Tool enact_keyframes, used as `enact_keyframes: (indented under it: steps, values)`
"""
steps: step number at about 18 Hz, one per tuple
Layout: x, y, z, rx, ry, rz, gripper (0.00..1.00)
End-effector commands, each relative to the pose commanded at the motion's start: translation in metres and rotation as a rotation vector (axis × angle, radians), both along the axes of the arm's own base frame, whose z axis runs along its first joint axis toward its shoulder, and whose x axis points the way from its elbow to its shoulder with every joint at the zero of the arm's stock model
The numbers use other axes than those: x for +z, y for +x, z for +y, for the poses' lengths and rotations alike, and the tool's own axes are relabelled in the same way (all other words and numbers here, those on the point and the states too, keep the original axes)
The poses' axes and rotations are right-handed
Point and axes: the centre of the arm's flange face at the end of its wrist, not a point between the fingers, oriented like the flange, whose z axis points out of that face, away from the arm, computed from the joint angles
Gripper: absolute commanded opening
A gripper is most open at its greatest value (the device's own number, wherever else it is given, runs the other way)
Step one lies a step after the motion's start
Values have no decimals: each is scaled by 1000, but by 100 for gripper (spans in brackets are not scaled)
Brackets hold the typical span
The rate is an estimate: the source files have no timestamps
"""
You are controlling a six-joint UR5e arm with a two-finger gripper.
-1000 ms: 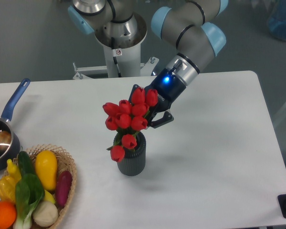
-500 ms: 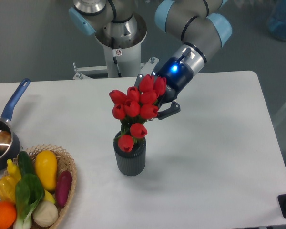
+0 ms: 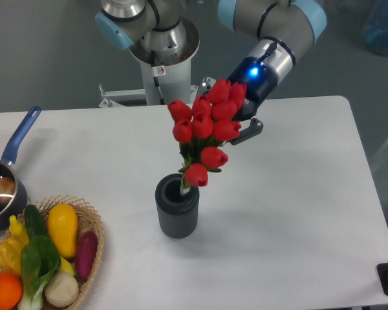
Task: Pick up the flowers from the vase
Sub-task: 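Lift the gripped tulips upward out of the grey vase, then carry the tulip bunch up and away from the vase, holding it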
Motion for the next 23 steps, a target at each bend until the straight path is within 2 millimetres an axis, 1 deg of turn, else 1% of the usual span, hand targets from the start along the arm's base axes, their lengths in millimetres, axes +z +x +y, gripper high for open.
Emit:
enact_keyframes:
  steps: [2, 8, 12, 14, 18, 19, 20, 23]
  values:
    - [2, -2, -2, 3, 18, -9, 40]
    - [12, 3, -4, 1, 44, -29, 40]
    - [15, -2, -10, 10, 78, -54, 40]
    - [18, -6, -14, 20, 77, -68, 40]
    - [25, -20, -24, 46, 80, -55, 40]
    - [26, -26, -29, 58, 81, -50, 40]
    - [29, -30, -32, 67, 83, -42, 40]
    - [46, -41, -40, 88, 81, -11, 40]
